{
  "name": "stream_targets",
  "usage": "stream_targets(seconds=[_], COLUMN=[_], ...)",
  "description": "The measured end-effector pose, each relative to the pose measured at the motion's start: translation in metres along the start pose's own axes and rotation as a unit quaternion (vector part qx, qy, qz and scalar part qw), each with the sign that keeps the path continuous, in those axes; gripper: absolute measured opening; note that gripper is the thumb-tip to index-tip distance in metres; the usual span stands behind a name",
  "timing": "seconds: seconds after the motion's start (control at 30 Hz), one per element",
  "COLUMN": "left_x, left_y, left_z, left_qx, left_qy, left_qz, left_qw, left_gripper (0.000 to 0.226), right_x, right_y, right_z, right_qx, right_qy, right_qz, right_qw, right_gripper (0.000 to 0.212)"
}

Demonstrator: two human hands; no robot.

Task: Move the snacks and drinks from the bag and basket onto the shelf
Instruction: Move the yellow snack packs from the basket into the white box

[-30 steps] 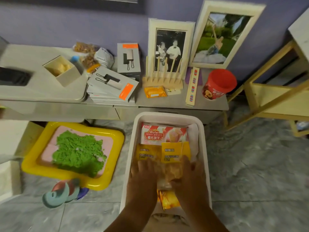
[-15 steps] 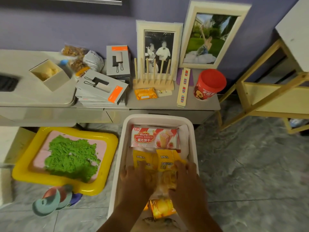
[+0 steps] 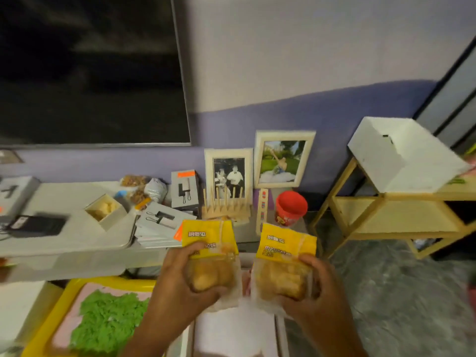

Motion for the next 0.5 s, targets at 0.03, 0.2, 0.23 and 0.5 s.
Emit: stream_targets(seconds=[0.03,0.2,0.23,0.5], left_x=[0.008,0.031,0.033,0.039], left_y=[0.010,0.033,0.032,-0.062], left_z=[0.033,0.185,0.211,0.337], left_qx=[-0.012,-0.090,-0.107,-0.169], left_qy=[-0.020,-0.057,-0.065,-0.079], left_qz=[-0.014,-0.073,-0.079,-0.198], left_qw=[1.000,0.992,0.989,0.962], left_gripper=[0.091,0.090,0.089,0.090], right_x=[0.007,0.021,0.022,0.013], right_y=[0.024,0.141,0.163,0.303], right_z=[-0.017,-0.085,-0.091,-0.054], right_qx=[0.018,0.091,0.109,0.223], right_qy=[0.006,0.014,0.010,-0.023], right_qz=[-0.007,-0.007,-0.005,-0.031], right_qw=[1.000,0.996,0.994,0.974], right_gripper=[0.082,0.090,0.090,0.085])
Point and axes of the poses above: each hand's wrist, its own x-axis towards the middle knuckle, its own y-axis out of the back of the hand, z = x × y, the point moved 6 cm from there along x, towards the middle knuckle, and after that the axes turned 15 degrees about -x, right-handed, at the moved point
